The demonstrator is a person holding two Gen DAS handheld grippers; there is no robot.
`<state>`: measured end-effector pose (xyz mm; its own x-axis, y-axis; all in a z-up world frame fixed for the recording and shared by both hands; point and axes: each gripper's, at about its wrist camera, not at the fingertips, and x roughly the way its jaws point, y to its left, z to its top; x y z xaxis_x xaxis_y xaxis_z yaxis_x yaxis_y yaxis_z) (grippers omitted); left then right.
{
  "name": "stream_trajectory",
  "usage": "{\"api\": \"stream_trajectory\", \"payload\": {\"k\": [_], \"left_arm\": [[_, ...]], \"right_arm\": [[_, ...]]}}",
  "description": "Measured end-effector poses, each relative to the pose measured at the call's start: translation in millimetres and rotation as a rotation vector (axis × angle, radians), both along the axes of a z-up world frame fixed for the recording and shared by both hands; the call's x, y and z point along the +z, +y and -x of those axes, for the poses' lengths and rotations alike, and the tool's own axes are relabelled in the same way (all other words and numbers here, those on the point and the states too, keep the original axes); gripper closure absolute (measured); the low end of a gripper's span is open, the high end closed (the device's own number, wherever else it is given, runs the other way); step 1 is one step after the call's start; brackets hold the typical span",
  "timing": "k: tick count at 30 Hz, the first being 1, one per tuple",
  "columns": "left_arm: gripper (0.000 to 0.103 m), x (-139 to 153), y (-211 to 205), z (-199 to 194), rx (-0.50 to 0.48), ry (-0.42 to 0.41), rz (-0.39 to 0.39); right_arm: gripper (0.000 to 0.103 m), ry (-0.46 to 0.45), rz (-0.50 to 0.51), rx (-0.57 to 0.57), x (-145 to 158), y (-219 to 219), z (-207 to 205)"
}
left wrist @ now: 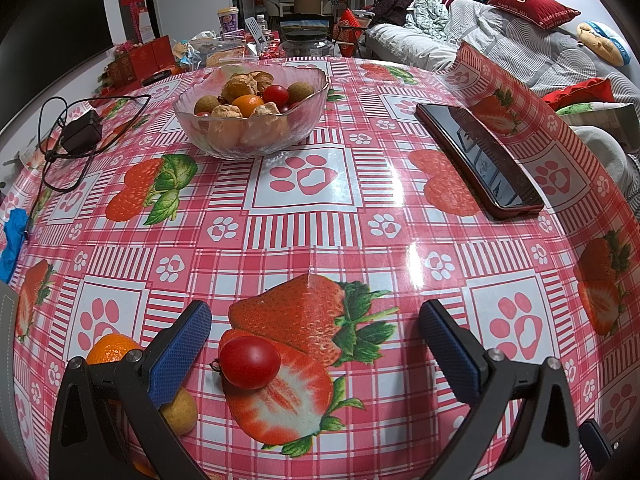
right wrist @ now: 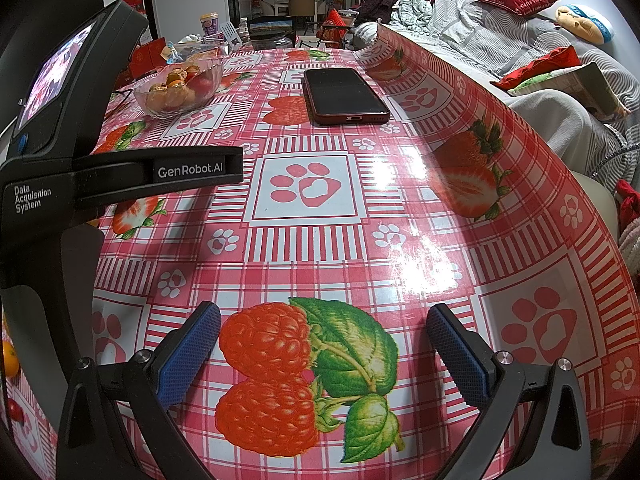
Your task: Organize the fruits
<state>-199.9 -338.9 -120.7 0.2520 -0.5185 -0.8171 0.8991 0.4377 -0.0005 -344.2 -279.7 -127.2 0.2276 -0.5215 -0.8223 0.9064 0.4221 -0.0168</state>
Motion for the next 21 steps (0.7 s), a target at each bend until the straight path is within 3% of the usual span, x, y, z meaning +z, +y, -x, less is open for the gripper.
{"api": "stream_trajectory", "payload": {"k": [21], "left_arm": [[0.000,0.0,0.0,0.1,0.000,0.000,0.000]], "right_arm": [[0.000,0.000,0.000,0.000,0.4,0.6,-0.9]]}}
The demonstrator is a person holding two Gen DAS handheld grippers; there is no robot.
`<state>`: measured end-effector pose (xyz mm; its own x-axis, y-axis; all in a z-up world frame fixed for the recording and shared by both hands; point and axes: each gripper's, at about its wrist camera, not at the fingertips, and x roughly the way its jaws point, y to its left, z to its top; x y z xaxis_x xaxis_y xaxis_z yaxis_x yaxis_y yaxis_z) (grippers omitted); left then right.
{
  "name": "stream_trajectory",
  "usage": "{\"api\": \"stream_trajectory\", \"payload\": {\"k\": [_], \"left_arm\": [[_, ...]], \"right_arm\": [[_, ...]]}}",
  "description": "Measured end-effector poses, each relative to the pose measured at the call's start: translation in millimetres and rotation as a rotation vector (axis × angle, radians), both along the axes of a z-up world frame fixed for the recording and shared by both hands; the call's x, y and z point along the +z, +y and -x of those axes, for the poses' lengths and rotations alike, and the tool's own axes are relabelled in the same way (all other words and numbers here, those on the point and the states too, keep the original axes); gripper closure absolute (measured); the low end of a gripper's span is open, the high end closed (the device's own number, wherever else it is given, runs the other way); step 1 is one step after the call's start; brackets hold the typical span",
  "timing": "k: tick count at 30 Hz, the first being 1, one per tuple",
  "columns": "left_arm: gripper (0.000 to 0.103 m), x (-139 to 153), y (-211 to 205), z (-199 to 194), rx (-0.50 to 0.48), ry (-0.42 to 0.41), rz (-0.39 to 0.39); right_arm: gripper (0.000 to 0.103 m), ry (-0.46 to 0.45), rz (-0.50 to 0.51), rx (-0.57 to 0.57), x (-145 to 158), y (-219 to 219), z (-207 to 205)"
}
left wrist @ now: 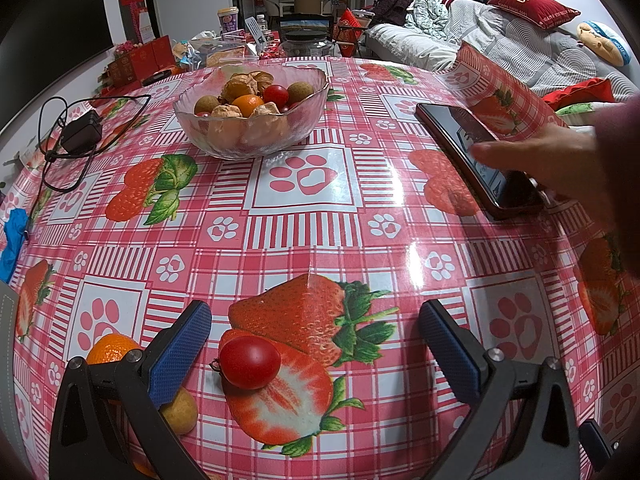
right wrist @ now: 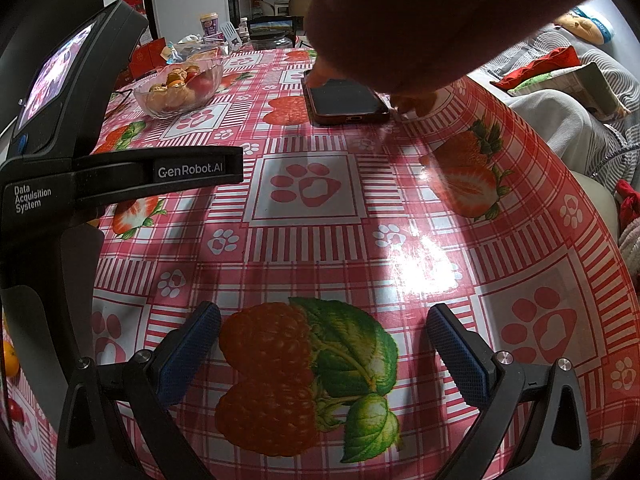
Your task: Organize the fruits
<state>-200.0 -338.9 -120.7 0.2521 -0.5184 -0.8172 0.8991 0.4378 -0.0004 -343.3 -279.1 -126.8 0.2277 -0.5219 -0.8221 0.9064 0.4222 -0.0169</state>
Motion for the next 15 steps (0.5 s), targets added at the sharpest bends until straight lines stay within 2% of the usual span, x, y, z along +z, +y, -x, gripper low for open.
{"api": "stream_trajectory", "payload": {"k": [15], "left_arm": [[0.000,-0.1,0.0,0.0,0.000,0.000,0.000]], "right_arm": [[0.000,0.000,0.000,0.000,0.4,-0.3,0.2]]}}
